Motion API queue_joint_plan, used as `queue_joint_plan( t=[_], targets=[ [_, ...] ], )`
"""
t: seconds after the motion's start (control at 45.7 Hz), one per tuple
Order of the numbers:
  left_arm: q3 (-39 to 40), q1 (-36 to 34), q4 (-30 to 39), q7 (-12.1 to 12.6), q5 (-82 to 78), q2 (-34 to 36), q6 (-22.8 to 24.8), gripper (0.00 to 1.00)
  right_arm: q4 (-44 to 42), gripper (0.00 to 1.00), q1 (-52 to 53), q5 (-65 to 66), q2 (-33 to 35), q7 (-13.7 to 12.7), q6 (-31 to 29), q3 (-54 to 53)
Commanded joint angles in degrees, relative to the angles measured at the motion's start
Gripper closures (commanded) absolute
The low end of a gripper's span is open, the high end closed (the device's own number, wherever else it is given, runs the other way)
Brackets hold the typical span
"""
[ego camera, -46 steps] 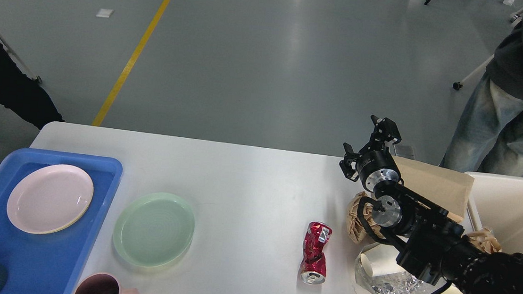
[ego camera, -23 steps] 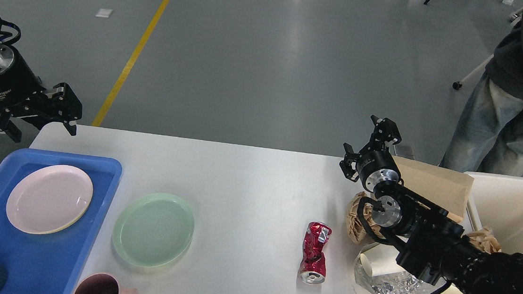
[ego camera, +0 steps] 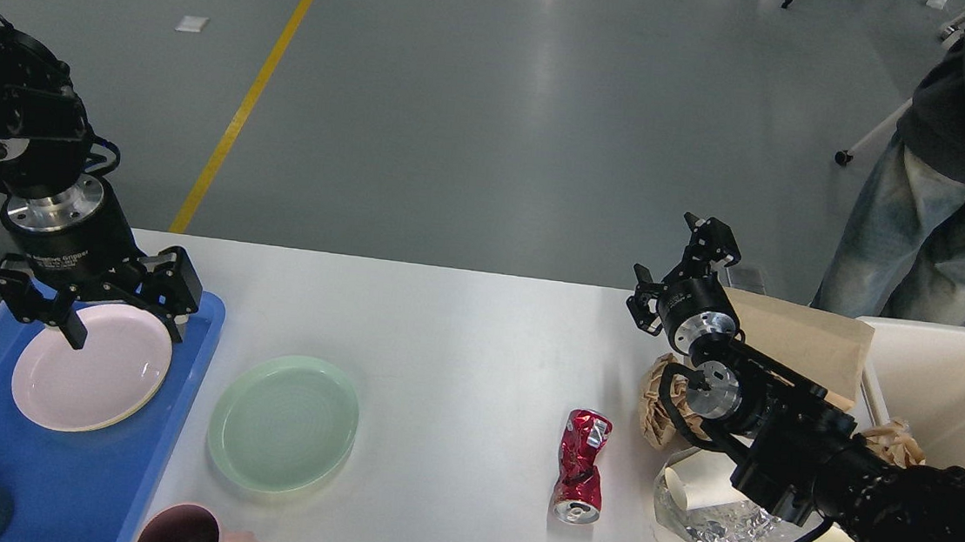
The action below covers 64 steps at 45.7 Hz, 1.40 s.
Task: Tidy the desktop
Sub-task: 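Lower the left gripper onto the pink mug near the table edge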
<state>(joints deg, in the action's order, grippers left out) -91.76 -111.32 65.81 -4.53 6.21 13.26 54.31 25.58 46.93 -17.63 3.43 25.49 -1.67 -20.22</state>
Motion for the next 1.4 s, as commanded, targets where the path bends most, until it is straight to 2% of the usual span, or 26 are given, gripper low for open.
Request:
queue_joint_plan(
  t=[0.0,0.131,0.35,0.526,0.898,1.161,1.38],
  targets=[
    [2.5,4.1,-0.2,0.7,-0.5,-0.4,0.7,0.07,0.0,0.0,0.0,0.0,0.0,0.0,0.0,0.0],
    [4.9,8.1,-0.1,1.6,-1.2,-0.5,0.7,0.07,0.0,0.0,0.0,0.0,0.0,0.0,0.0,0.0],
    [5.7,13.0,-0.2,1.6,-1.2,0.2,0.7,0.06,0.0,0.0,0.0,0.0,0.0,0.0,0.0,0.0],
    [9.8,17.0,-0.9,1.6,-1.2,1.6,0.7,0.05,0.0,0.0,0.0,0.0,0.0,0.0,0.0,0.0],
    [9.7,18.6,-1.1,1.5,-1.3,0.8,0.7,0.04,0.0,0.0,0.0,0.1,0.0,0.0,0.0,0.0],
    [9.5,20.7,-1.8,3.1,-1.4,0.8,0.7,0.04,0.0,0.0,0.0,0.0,0.0,0.0,0.0,0.0],
    [9.5,23.2,-4.5,3.3,-1.4,0.6,0.7,0.04,0.0,0.0,0.0,0.0,0.0,0.0,0.0,0.0]
  ],
)
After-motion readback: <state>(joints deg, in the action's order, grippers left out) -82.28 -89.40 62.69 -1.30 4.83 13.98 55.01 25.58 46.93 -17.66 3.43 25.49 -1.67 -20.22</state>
